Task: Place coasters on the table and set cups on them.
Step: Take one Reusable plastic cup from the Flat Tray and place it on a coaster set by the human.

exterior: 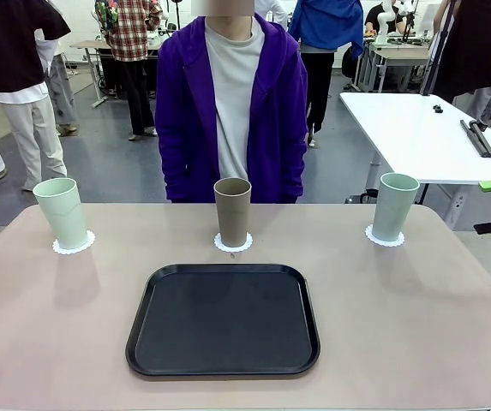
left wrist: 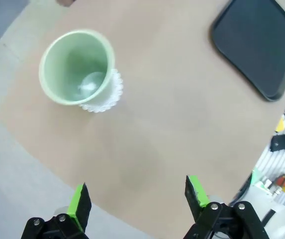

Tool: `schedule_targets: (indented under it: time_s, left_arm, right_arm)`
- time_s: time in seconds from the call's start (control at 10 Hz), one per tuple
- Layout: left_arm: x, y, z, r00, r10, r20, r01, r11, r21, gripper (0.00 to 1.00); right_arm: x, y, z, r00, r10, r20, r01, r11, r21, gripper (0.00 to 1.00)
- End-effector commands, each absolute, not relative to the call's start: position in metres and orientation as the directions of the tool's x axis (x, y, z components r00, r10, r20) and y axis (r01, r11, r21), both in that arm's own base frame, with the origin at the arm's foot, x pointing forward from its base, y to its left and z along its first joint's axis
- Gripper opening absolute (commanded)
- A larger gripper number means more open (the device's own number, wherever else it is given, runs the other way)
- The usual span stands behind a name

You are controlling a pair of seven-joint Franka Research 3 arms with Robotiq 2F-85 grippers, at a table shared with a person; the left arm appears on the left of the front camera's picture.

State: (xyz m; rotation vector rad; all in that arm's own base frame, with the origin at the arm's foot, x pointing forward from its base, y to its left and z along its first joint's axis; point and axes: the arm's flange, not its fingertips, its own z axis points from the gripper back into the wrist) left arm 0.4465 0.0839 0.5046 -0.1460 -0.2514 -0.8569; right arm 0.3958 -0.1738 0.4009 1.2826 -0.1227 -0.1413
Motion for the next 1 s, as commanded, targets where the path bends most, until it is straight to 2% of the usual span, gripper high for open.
schedule_targets:
  time_s: [0.0,0.2,0.3,0.9]
  left_arm:
    - [0.430,0.053,0.513,0.598,-0.763,0.247,0.785,0.619,0.011,1.00]
    - [0.428,0.036,0.510,0.608,-0.761,0.225,0.775,0.631,0.038,1.00]
    - [0.432,0.049,0.518,0.585,-0.767,0.265,0.796,0.605,-0.004,1.00]
    - [0.432,0.049,0.518,0.585,-0.767,0.265,0.796,0.605,-0.004,1.00]
  right_arm:
    - [0.395,-0.173,0.401,0.984,-0.180,0.010,0.041,0.277,0.960,1.00]
    - [0.395,-0.173,0.401,0.984,-0.180,0.010,0.041,0.277,0.960,1.00]
    - [0.395,-0.173,0.401,0.984,-0.180,0.010,0.041,0.277,0.960,1.00]
    - [0.395,-0.173,0.401,0.984,-0.180,0.010,0.041,0.277,0.960,1.00]
